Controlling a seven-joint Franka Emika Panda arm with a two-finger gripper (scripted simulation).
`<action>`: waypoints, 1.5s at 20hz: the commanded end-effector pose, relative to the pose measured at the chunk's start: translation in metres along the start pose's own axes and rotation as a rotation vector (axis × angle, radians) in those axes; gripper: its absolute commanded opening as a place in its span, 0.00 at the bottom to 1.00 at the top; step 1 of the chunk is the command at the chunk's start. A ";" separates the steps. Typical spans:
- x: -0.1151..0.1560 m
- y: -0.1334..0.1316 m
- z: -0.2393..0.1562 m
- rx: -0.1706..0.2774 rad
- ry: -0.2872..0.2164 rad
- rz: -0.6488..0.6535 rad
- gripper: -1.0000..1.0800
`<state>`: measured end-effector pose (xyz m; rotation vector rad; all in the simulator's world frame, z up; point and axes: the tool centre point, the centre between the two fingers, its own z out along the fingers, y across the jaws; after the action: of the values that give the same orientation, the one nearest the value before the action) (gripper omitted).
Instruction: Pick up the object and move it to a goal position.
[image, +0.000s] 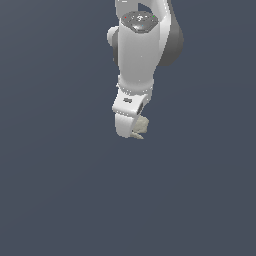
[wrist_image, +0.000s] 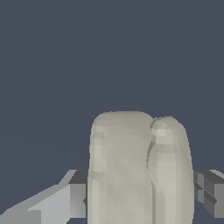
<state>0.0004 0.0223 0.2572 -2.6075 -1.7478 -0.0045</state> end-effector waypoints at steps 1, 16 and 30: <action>-0.006 0.010 -0.025 0.001 0.000 -0.001 0.00; -0.035 0.059 -0.142 0.000 -0.002 0.001 0.00; -0.050 0.088 -0.207 0.000 -0.003 0.003 0.00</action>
<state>0.0608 -0.0564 0.4580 -2.6115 -1.7451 -0.0008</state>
